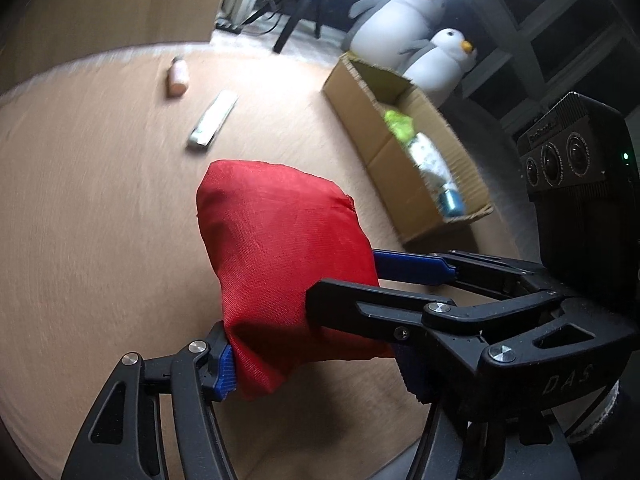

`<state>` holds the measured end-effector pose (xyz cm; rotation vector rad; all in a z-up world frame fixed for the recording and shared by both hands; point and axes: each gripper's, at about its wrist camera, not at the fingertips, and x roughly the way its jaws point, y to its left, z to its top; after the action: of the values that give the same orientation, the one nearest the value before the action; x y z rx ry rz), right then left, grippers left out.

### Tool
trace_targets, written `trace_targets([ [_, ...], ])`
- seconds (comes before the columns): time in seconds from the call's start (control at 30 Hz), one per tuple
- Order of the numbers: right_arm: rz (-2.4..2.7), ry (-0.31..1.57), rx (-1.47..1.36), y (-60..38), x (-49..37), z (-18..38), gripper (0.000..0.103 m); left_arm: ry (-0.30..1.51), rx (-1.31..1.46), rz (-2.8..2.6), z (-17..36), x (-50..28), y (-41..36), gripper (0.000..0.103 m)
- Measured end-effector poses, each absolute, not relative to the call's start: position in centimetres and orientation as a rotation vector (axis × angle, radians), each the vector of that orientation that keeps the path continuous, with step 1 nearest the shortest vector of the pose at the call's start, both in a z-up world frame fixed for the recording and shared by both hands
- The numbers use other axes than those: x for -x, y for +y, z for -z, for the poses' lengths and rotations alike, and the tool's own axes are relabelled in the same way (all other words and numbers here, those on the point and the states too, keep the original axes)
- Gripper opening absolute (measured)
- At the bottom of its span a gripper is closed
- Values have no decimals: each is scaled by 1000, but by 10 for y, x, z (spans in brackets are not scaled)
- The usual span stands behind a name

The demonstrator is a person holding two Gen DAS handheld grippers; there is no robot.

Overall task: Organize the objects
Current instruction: 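Close the right gripper on the red pouch while the left gripper holds it, then carry the red pouch into the box and open both grippers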

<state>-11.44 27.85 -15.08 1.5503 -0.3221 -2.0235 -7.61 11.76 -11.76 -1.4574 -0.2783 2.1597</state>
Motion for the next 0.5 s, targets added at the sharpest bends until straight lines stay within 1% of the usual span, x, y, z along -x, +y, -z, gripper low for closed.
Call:
trace_targets([
  [0.27,2113,-320,-1464,309,134,114,65,-231,1341,-2183,80,107,165,67],
  [0.5,2195,-300,-1405,347,159,85,65,-202,1268,-2184,59,134,207,67],
])
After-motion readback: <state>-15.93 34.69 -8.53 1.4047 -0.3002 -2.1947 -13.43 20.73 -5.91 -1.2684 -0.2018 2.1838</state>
